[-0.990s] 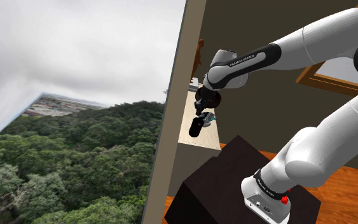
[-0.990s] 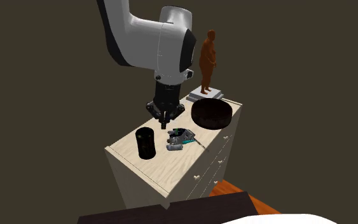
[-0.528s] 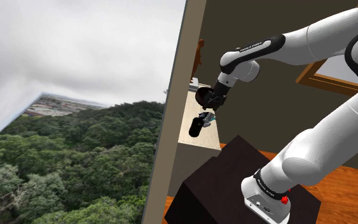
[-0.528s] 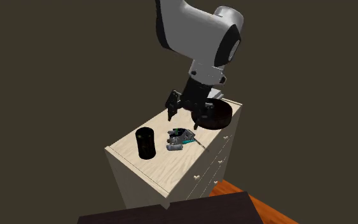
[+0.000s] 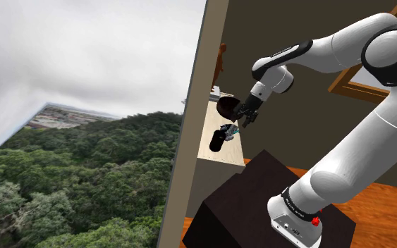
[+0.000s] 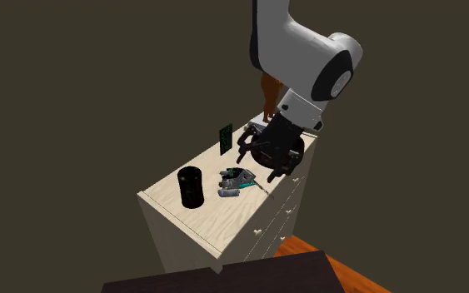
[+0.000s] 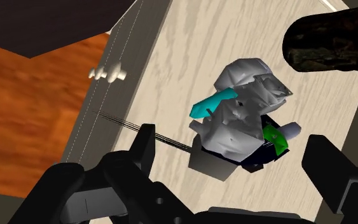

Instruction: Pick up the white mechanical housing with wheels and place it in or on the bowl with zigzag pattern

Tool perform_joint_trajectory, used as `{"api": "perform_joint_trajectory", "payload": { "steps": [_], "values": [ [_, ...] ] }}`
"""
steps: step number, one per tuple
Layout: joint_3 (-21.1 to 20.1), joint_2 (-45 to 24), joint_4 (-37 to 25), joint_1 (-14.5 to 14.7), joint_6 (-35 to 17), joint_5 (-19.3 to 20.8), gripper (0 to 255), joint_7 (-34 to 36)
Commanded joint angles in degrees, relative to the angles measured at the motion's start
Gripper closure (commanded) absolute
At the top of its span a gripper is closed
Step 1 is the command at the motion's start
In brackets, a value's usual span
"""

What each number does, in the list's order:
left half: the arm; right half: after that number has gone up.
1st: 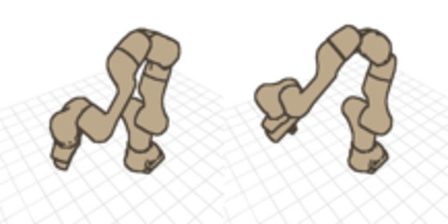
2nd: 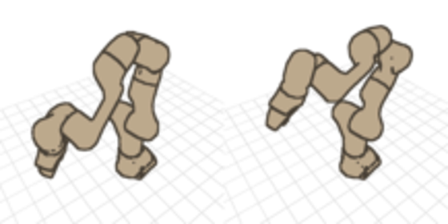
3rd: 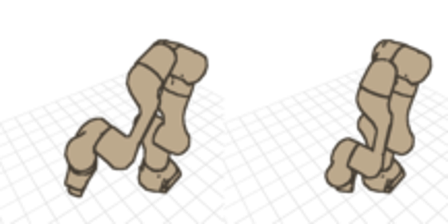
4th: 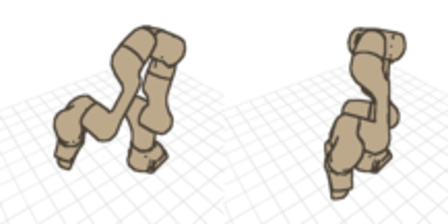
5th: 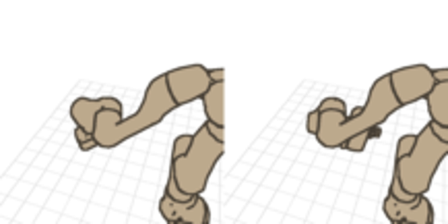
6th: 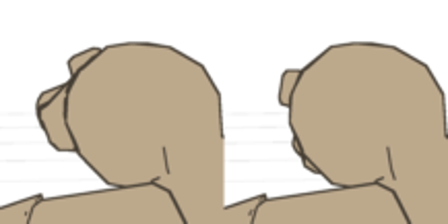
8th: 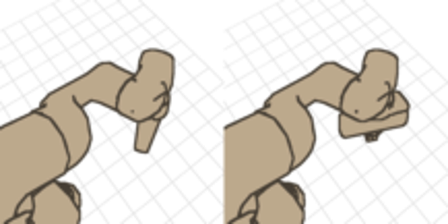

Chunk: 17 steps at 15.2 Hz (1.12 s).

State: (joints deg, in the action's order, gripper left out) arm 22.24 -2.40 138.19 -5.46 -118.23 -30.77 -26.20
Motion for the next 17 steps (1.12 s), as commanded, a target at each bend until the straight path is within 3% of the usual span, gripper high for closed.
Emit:
{"api": "perform_joint_trajectory", "payload": {
  "steps": [1, 11, 12, 17],
  "values": [
    [-0.38, -0.80, 0.75, 0.33, -1.35, -1.14, 0, -0.62],
    [-0.71, -1.39, 1.31, 0.60, -2.39, -1.98, 0, -1.09],
    [-0.71, -1.39, 1.31, 0.60, -2.39, -1.98, 255, -1.09],
    [-0.71, -1.38, 1.32, 0.60, -2.39, -1.98, 255, -1.08]
  ]
}}
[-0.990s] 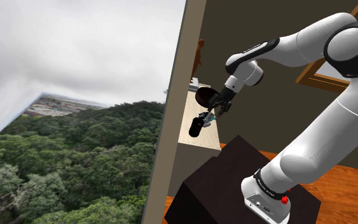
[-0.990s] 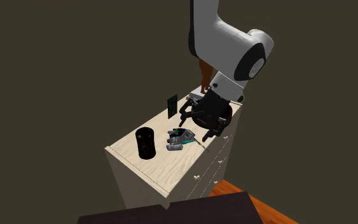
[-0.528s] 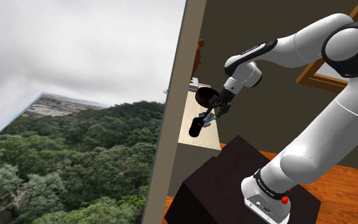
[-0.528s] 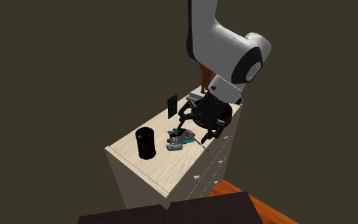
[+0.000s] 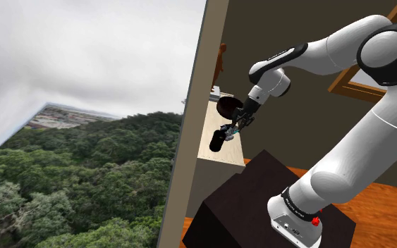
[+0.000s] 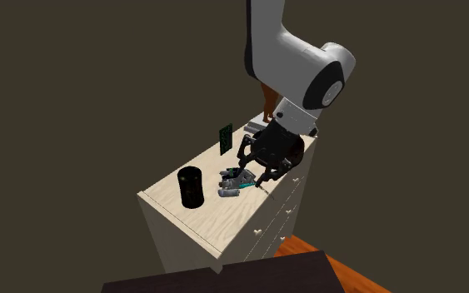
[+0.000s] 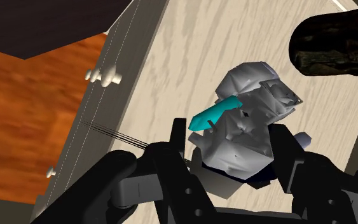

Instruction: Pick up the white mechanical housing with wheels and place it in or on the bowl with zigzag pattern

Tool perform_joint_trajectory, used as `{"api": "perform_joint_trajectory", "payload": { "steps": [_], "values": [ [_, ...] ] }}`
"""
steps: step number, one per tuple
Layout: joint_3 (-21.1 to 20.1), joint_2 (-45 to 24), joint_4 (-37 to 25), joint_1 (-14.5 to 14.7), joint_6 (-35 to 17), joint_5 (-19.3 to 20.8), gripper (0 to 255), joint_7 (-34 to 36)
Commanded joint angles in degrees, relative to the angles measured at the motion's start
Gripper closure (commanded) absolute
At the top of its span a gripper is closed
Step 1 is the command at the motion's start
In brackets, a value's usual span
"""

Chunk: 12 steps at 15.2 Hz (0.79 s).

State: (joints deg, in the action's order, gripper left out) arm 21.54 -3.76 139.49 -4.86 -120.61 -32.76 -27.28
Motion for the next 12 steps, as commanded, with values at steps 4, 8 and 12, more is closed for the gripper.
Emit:
{"api": "perform_joint_trajectory", "payload": {
  "steps": [4, 8, 12],
  "values": [
    [-0.01, -0.03, 0.02, 0.01, -0.02, -0.01, 255, -0.01],
    [0.24, 2.79, -0.30, -0.04, 2.17, 2.06, 255, 2.36],
    [0.35, 5.43, -0.85, -0.15, 4.48, 3.91, 255, 4.61]
  ]
}}
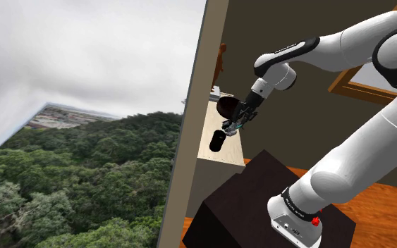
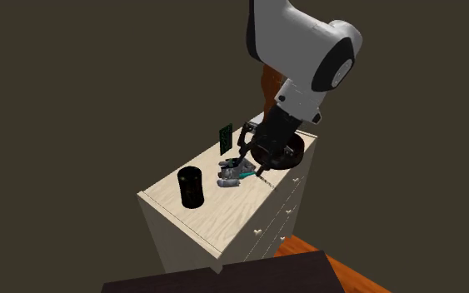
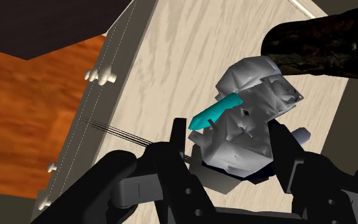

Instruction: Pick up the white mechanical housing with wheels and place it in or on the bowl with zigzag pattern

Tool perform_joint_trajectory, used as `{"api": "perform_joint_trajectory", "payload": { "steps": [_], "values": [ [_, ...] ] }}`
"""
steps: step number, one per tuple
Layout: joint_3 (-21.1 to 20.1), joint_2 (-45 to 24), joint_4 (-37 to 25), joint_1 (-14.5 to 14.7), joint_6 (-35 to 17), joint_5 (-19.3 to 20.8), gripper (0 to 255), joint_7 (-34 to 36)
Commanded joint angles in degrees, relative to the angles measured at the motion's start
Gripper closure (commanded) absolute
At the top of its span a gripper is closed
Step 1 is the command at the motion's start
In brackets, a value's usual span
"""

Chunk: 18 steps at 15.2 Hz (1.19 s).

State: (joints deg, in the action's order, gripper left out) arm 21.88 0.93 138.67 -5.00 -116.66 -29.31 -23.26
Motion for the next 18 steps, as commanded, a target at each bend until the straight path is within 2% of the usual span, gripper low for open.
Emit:
{"api": "perform_joint_trajectory", "payload": {
  "steps": [1, 18],
  "values": [
    [0.02, 1.36, -0.21, -0.05, 1.13, 0.89, 255, 1.12],
    [-0.35, 9.90, -5.27, -0.71, 11.99, 6.01, 255, 9.11]
  ]
}}
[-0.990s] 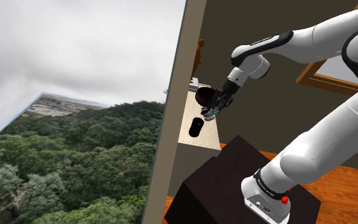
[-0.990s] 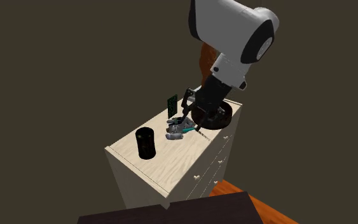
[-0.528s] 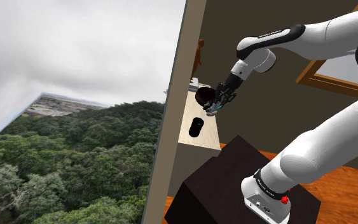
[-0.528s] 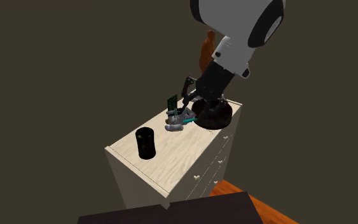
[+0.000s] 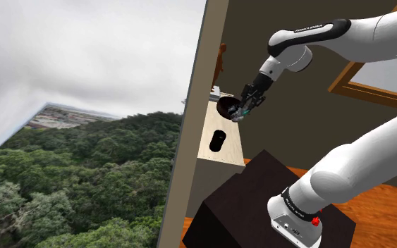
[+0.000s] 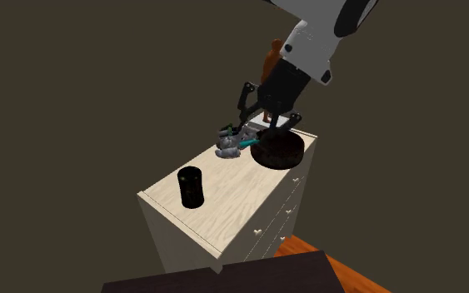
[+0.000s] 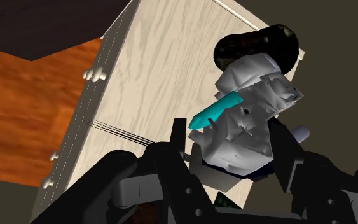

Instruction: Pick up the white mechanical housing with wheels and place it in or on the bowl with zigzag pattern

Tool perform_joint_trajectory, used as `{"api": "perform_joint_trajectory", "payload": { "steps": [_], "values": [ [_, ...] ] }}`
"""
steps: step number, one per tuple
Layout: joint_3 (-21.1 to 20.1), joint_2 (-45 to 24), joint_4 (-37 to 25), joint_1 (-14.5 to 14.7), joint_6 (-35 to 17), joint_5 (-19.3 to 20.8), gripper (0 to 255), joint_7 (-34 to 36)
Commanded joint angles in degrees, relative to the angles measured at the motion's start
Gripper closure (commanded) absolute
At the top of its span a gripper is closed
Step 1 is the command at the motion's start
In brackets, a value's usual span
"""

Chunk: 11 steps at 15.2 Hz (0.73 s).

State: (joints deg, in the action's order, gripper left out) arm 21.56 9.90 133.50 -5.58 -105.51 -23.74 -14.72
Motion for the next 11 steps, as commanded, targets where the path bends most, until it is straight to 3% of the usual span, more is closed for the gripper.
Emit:
{"api": "perform_joint_trajectory", "payload": {
  "steps": [1, 4, 11],
  "values": [
    [-0.07, 1.31, -0.51, -0.14, 1.50, 0.63, 255, 0.97],
    [-0.16, 2.12, -1.52, -0.20, 3.05, 1.03, 255, 1.88],
    [2.95, -13.53, -20.88, -1.55, 10.48, -2.51, 255, -2.52]
  ]
}}
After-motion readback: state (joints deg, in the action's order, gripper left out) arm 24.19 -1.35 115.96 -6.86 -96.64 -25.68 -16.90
